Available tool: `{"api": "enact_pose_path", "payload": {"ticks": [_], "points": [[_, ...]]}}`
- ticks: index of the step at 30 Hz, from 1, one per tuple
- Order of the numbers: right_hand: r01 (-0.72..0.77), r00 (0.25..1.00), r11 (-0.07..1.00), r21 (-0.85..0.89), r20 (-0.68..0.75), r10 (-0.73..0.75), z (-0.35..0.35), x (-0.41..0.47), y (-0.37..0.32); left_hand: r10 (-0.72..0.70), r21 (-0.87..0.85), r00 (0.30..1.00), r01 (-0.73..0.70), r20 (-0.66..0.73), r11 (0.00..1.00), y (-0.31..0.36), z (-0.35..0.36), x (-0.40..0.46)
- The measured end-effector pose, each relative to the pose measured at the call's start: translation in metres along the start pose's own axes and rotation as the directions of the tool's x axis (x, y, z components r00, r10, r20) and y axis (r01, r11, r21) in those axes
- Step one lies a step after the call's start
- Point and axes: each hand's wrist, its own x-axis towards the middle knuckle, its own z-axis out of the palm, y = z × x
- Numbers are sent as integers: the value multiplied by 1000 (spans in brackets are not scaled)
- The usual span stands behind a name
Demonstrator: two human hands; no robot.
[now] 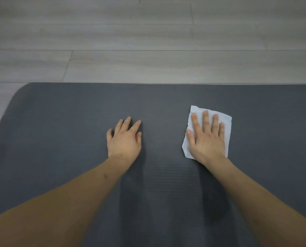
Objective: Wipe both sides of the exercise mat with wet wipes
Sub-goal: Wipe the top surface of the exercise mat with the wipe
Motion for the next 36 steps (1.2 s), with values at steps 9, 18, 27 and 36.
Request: {"api": "enact_pose_path", "payload": {"ticks": [9,18,27,36], "points": [[76,997,997,17,26,-76,17,19,-170,-288,-24,958,287,-12,958,-147,-23,-1],[433,900,901,-7,60,-432,31,16,-362,-215,-63,970,223,114,973,-225,-32,2],[466,884,885,-3,41,-466,34,-11,-310,-222,-15,961,227,164,974,-221,-42,1],[181,983,984,6,21,-181,13,-55,-85,-123,55,990,120,63,991,-102,-25,-54]]}}
